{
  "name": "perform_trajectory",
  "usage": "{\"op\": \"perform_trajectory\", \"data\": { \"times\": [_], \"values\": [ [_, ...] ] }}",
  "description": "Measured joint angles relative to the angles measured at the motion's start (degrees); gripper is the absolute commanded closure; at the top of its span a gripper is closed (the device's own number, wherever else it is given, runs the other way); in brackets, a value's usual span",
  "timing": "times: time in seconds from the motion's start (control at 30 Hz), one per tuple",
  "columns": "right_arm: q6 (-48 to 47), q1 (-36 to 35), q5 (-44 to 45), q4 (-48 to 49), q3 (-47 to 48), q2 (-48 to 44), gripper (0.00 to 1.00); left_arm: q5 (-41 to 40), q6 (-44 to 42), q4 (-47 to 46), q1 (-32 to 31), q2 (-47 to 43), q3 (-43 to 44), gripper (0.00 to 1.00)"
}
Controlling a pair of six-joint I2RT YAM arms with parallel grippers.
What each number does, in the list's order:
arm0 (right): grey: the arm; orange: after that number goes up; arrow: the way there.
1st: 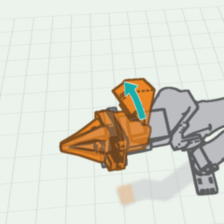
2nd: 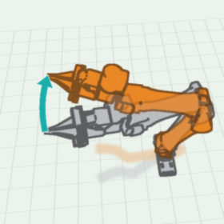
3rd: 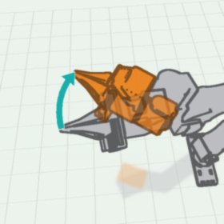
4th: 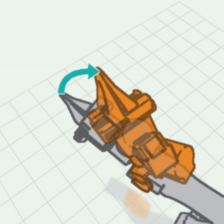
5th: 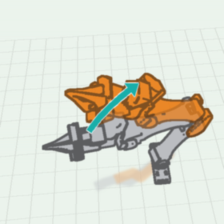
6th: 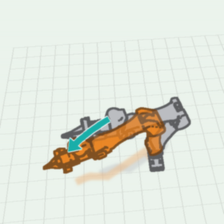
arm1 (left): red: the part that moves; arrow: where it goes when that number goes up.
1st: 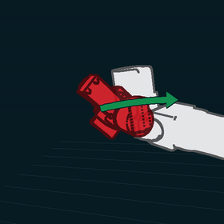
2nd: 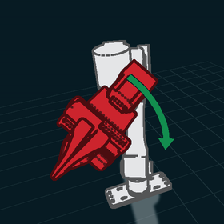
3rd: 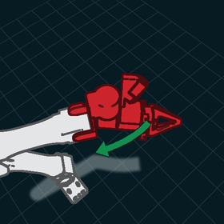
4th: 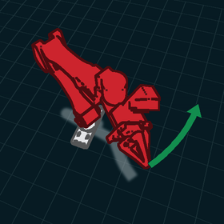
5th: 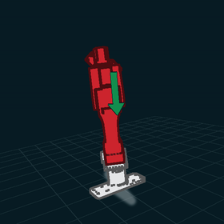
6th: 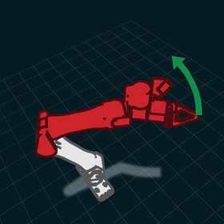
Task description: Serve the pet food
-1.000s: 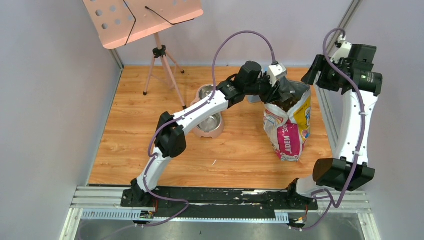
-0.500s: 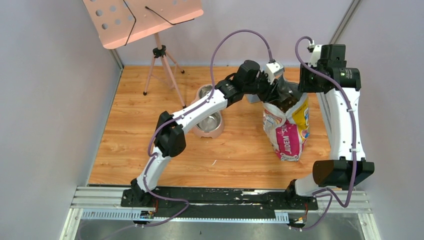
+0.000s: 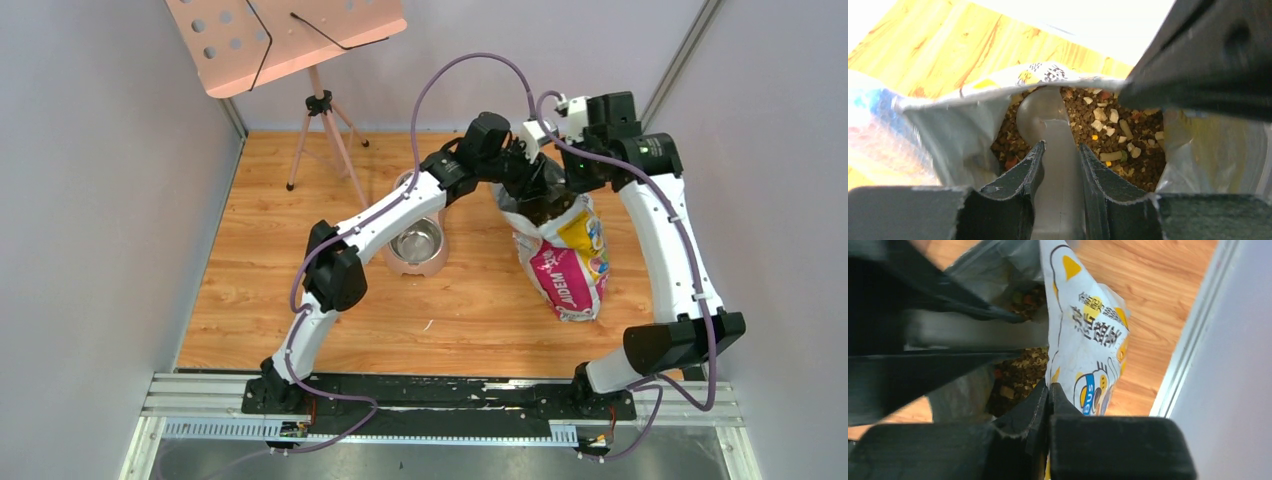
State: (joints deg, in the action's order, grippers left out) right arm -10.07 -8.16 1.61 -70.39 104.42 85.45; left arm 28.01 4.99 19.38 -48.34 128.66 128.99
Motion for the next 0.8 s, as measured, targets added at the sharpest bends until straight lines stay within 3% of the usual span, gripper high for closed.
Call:
{"op": "perform_trajectory", "data": {
  "times": [0.27,0.43,0.63,0.8],
  "values": [
    [-1.86,-9.70,-0.15,-1.88,4.94,3.93,1.00,1.57,-4.04,14.53,3.67,-1.68,4.68,1.00],
    [-2.27,-10.64,-1.97,-1.84,5.07,3.91,1.00,1.68,-5.57,20.98,5.97,-6.97,0.02,1.00],
    [-1.95,-10.71,-3.65,-0.42,2.34,2.21,1.00,1.49,-3.48,22.01,6.60,-12.00,-6.23,1.00],
    [-0.79,-10.69,-5.05,1.46,-0.24,0.48,1.00,-1.01,2.80,11.82,5.55,-16.15,-18.71,1.00]
  ]
}}
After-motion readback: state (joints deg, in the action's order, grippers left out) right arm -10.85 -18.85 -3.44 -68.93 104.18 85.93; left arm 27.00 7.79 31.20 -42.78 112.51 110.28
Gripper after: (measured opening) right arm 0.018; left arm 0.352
